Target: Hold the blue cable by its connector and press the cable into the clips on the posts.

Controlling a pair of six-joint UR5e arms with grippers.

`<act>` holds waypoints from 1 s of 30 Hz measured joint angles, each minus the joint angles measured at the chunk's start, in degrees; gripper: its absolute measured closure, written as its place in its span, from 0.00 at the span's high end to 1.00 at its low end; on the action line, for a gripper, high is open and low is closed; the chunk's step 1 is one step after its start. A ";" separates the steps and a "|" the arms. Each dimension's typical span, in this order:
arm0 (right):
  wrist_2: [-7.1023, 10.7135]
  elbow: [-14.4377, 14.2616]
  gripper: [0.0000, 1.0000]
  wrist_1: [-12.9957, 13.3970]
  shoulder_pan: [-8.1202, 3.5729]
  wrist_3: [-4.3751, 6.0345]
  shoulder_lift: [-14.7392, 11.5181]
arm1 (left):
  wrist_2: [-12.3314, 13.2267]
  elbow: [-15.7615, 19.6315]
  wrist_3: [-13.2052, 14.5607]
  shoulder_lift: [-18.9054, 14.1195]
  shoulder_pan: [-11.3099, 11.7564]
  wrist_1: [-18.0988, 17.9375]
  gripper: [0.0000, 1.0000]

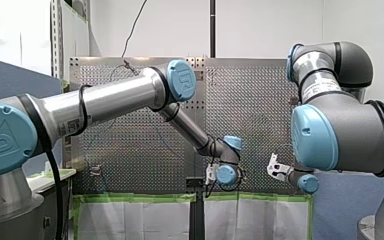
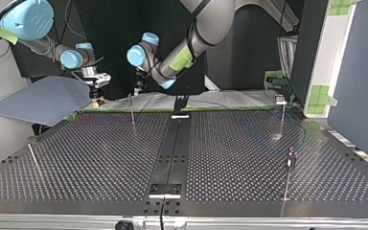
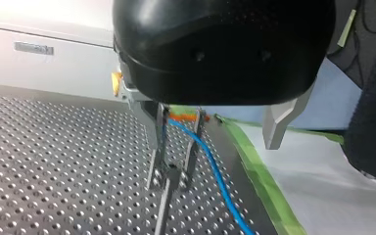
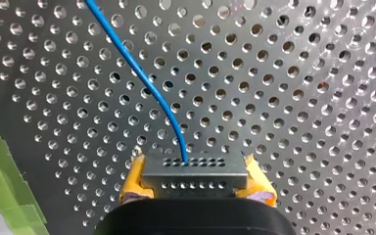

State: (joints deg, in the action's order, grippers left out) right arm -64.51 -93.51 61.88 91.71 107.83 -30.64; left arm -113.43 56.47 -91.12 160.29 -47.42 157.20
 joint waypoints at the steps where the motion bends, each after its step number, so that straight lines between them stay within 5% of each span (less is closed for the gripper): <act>1: 0.02 0.01 0.00 0.00 0.00 0.01 0.00 | 0.01 -0.02 -0.25 -0.01 -0.19 -0.19 1.00; 30: 0.23 0.03 0.00 0.00 0.04 0.03 0.00 | -1.21 -0.03 -2.74 0.04 -2.64 -3.11 1.00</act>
State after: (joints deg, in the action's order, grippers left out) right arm -64.28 -93.48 61.88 91.75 107.86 -30.64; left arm -114.64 56.44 -93.86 160.33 -50.06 154.09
